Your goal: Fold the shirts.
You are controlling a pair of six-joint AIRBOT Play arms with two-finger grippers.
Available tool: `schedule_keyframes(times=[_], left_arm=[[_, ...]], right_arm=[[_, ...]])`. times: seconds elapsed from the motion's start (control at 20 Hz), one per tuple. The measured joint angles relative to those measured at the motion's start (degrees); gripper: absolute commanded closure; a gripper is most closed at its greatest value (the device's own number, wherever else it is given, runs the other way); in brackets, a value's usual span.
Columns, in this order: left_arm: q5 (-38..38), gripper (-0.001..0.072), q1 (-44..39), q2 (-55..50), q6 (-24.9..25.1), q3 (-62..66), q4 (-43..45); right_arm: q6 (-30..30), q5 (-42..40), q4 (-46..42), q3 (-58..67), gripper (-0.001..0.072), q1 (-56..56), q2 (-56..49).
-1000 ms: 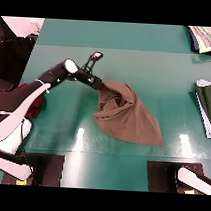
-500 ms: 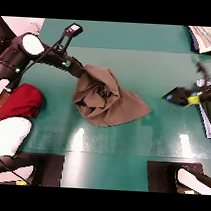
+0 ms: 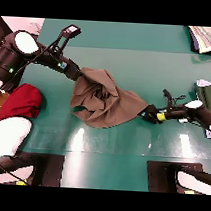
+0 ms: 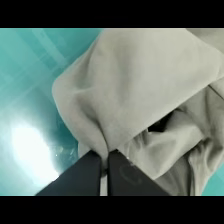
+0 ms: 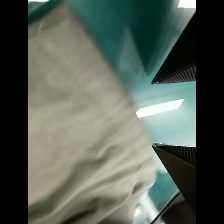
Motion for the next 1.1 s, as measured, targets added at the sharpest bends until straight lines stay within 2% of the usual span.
schedule_keyframes(times=[0.15,0.2,0.25,0.3,0.5,0.65,0.85,1.1], left_arm=[[-0.11,0.0681,0.02,0.04,-0.09,0.00,0.00],[-0.15,0.0682,0.00,0.04,-0.17,0.00,0.00],[-0.17,0.0681,0.02,0.04,-0.55,0.00,0.00],[-0.17,0.0681,0.02,0.07,-0.94,0.00,0.02],[-0.20,0.0682,0.13,1.29,-2.69,0.92,1.70],[-0.74,0.0681,0.48,4.26,-4.57,5.14,6.88],[-2.12,0.0681,0.68,10.21,-5.20,14.19,11.87],[-4.48,0.0681,0.68,17.31,-5.27,25.14,12.63]], right_arm=[[1.60,-6.40,2.36,-0.31,0.0283,4.92,-0.17],[2.05,-8.63,2.60,-0.09,0.0379,6.51,-0.17],[2.32,-10.91,2.56,0.11,0.0625,7.85,-0.24],[2.93,-12.98,2.05,0.37,0.0696,9.05,-0.42],[1.90,-16.15,1.88,3.28,0.0698,10.75,1.22],[1.40,-16.28,-0.20,9.01,0.0698,6.84,6.43],[1.29,-13.20,-3.82,21.97,0.0698,-2.91,15.23],[1.22,-5.77,-6.82,40.00,0.0698,-15.50,22.49]])
